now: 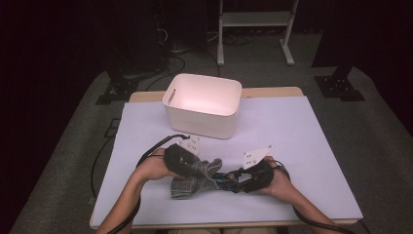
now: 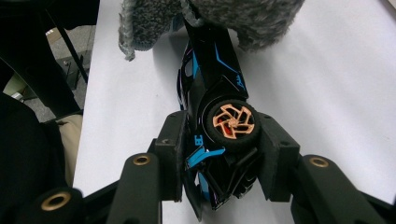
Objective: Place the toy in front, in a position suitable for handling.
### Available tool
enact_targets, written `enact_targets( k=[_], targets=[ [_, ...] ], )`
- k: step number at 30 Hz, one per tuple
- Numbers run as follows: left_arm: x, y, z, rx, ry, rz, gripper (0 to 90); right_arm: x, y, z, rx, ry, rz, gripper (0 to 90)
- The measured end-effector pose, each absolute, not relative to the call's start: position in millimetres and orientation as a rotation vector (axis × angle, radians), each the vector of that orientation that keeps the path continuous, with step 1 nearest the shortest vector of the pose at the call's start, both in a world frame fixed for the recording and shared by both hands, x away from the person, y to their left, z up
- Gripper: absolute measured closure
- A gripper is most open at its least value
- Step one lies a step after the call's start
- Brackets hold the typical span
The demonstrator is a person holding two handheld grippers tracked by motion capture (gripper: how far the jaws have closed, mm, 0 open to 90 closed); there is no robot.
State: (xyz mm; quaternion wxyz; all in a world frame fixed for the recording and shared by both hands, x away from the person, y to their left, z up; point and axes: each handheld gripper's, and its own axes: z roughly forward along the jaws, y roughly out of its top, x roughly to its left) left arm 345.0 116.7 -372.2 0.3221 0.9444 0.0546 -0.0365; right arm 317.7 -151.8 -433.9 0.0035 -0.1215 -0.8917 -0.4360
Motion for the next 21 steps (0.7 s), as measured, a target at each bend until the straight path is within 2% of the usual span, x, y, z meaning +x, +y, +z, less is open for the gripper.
enact_targets(
  k=[6, 10, 21],
  targets=[
    [342.6, 117.5, -373.6, 2.471, 0.14, -0.098, 72.7, 319.4, -150.5, -433.5, -0.416, -2.765, -1.348, 55.0],
    [338.5, 117.5, -373.5, 2.477, 0.133, -0.098, 72.8, 322.3, -147.2, -433.3, -0.42, -2.73, -1.322, 50.3],
    [335.8, 117.5, -373.6, 2.479, 0.124, -0.1, 72.7, 326.3, -125.8, -427.2, -0.34, -2.768, -1.282, 49.1]
  ],
)
